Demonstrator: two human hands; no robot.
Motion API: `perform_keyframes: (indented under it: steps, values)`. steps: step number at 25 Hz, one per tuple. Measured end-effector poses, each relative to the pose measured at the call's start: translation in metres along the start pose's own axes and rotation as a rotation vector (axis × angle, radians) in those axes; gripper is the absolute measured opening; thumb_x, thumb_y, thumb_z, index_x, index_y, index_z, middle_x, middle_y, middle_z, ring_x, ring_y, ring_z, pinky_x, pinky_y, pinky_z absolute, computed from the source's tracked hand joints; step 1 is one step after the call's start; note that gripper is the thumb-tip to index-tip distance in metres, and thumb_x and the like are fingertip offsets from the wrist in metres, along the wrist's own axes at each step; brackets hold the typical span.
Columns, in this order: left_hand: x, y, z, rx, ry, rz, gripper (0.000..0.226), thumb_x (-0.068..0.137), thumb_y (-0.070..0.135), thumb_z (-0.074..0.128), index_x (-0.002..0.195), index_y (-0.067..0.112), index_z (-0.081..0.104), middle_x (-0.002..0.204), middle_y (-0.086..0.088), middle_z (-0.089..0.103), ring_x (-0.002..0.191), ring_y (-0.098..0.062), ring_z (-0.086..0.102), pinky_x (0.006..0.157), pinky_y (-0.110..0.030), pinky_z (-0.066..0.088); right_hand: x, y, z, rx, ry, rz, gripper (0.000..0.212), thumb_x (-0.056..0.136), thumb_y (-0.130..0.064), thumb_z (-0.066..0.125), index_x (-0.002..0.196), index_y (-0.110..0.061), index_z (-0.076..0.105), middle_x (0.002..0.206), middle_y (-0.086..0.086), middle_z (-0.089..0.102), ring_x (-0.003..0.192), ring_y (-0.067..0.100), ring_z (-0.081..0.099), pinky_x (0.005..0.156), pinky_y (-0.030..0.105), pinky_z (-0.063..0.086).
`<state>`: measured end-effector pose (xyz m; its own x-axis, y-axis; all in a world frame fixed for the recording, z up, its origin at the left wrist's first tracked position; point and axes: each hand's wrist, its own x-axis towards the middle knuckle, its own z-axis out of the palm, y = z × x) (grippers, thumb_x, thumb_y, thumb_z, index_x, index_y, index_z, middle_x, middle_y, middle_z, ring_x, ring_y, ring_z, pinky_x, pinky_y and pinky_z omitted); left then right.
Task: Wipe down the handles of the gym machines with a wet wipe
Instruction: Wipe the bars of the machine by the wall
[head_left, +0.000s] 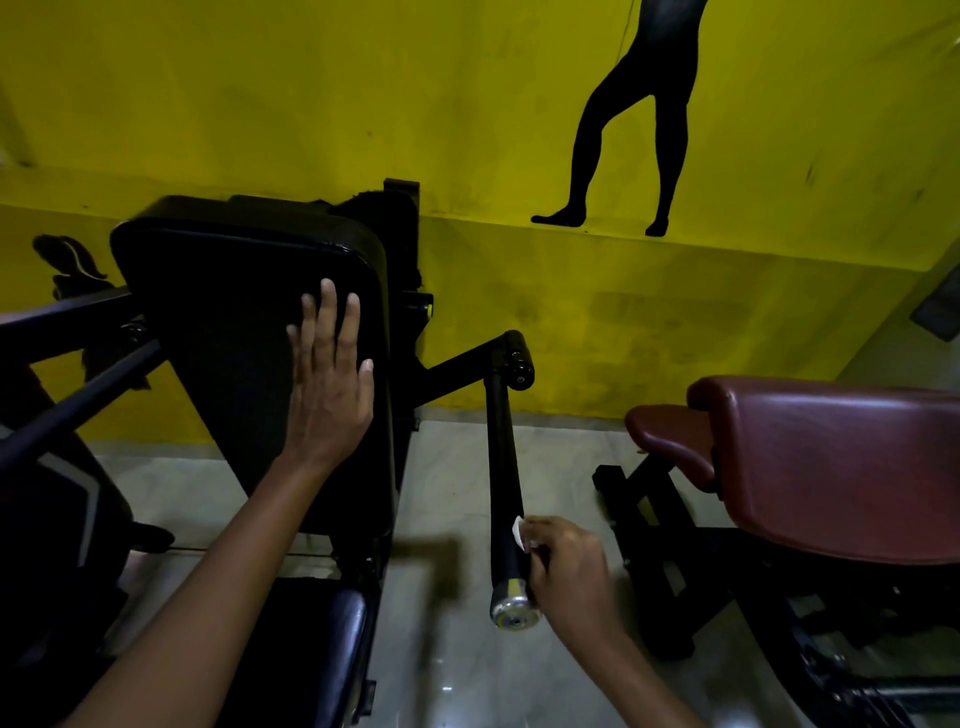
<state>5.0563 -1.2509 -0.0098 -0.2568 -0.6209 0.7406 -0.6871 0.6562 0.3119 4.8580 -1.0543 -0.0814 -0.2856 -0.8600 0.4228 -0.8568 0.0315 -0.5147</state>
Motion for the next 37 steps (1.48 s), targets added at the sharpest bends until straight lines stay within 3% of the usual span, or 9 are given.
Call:
perform_keyframes:
  steps: [5,10,14,17,19,22,28,32,37]
  values:
    - [0.004,0.001,0.007,0.039,0.015,0.063,0.072,0.092,0.01,0.048,0.15,0.005,0.005,0.158,-0.018,-0.001,0.146,-0.033,-0.005,0.119,-0.048,0.005,0.045,0.013,0.02,-0.055,-0.023,0.104,0.013,0.077,-0.012,0.066,0.085,-0.007,0.076,0.085,0.007,0.073,0.078,0.02,0.068,0.07,0.021,0.046]
    - [0.005,-0.004,0.013,0.084,0.042,0.075,0.076,0.09,0.007,0.049,0.15,0.008,0.003,0.158,-0.011,-0.005,0.147,-0.031,-0.005,0.12,-0.044,0.002,0.091,0.022,0.03,0.001,-0.057,0.152,0.024,0.079,-0.019,0.07,0.061,-0.004,0.067,0.06,0.006,0.065,0.056,0.012,0.062,0.053,0.023,0.045]
    - [0.006,-0.005,0.019,0.125,0.065,0.074,0.076,0.09,0.008,0.048,0.151,0.008,0.002,0.158,-0.008,-0.009,0.146,-0.032,-0.004,0.12,-0.044,0.003,0.141,0.026,0.043,0.027,-0.047,0.176,0.042,0.081,-0.016,0.072,0.049,-0.018,0.045,0.046,-0.009,0.034,0.038,0.003,0.033,0.045,0.014,0.033]
    - [0.006,-0.006,0.021,0.149,0.089,0.094,0.079,0.089,0.009,0.048,0.151,0.011,-0.001,0.158,-0.005,-0.012,0.147,-0.032,-0.004,0.12,-0.043,0.004,0.177,0.041,0.061,0.001,-0.079,0.242,0.036,0.081,-0.02,0.072,0.055,-0.016,0.048,0.054,0.005,0.047,0.048,0.01,0.04,0.046,0.024,0.022]
    - [0.007,-0.008,0.022,0.163,0.096,0.101,0.081,0.088,0.01,0.049,0.151,0.012,-0.002,0.158,-0.003,-0.013,0.147,-0.03,-0.004,0.12,-0.043,0.005,0.202,0.051,0.075,-0.025,-0.086,0.257,0.024,0.081,-0.019,0.072,0.062,-0.011,0.06,0.066,0.014,0.061,0.059,0.022,0.054,0.05,0.024,0.03]
    - [0.007,-0.008,0.021,0.226,0.121,0.093,0.084,0.086,0.014,0.052,0.151,0.015,-0.001,0.159,-0.001,-0.012,0.147,-0.026,-0.002,0.118,-0.044,0.016,0.233,0.058,0.092,-0.118,-0.1,0.185,0.016,0.083,-0.015,0.069,0.08,0.0,0.065,0.084,0.019,0.064,0.075,0.033,0.062,0.057,0.029,0.041]
    - [0.008,-0.01,0.021,0.274,0.155,0.075,0.087,0.082,0.016,0.058,0.15,0.018,0.004,0.157,-0.007,0.002,0.147,-0.021,0.0,0.111,-0.043,0.023,0.267,0.05,0.107,-0.513,-0.188,-0.183,0.02,0.07,0.006,0.071,0.084,0.0,0.059,0.083,0.017,0.057,0.075,0.035,0.056,0.055,0.038,0.043]
    - [0.007,-0.01,0.022,0.274,0.147,0.067,0.082,0.083,0.015,0.057,0.148,0.017,0.007,0.157,-0.005,-0.001,0.147,-0.022,0.0,0.112,-0.042,0.021,0.267,0.034,0.11,-0.77,-0.393,-0.432,0.027,0.09,-0.001,0.043,0.116,-0.005,0.049,0.104,0.016,0.061,0.1,0.034,0.055,0.078,0.039,0.041]
    - [0.007,-0.009,0.023,0.269,0.133,0.053,0.08,0.084,0.014,0.056,0.147,0.015,0.008,0.155,-0.008,0.001,0.147,-0.024,0.0,0.115,-0.042,0.017,0.269,0.027,0.103,-0.866,-0.544,-0.563,0.029,0.093,0.0,0.039,0.113,-0.005,0.059,0.109,0.015,0.061,0.105,0.032,0.054,0.078,0.037,0.045]
